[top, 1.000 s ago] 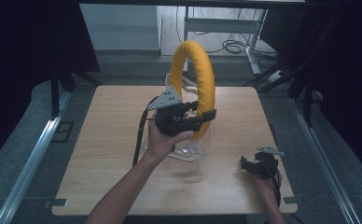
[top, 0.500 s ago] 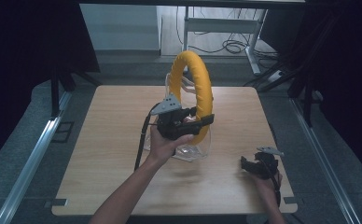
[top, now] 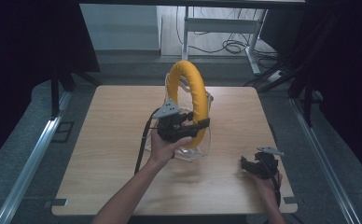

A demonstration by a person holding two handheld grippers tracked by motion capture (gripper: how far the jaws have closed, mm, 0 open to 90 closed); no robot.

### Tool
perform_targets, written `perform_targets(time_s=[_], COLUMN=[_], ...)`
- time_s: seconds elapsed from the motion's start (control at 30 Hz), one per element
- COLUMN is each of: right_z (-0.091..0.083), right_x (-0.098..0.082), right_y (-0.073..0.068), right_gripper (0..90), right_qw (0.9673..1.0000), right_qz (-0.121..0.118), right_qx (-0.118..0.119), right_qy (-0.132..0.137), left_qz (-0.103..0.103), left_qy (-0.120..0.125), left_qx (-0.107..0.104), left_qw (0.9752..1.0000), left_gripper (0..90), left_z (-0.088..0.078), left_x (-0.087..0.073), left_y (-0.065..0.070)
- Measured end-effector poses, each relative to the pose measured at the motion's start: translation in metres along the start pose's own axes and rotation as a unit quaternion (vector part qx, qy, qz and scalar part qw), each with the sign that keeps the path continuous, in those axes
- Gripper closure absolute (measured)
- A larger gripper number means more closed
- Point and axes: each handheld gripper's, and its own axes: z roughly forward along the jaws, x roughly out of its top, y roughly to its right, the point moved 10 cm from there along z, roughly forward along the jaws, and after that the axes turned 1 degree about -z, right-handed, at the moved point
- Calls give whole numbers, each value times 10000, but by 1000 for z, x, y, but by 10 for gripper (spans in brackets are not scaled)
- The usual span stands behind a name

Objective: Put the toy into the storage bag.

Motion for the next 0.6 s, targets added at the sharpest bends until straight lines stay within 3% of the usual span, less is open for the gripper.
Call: perform_targets(time_s=[0.47,0.6], right_z=[0,0], right_x=[0,0], right_y=[0,0], right_gripper=[139,139], right_qw=[10000,10000], right_qz=[17,15], right_qx=[7,8], right_qy=[-11,-11], left_qz=[-268,-444], left_qy=[-116,-114], left_qx=[120,113], left_qw=[9995,9989], left_gripper=[500,499], left_z=[4,3], left_x=[-26,-33], left_y=[-15,-21])
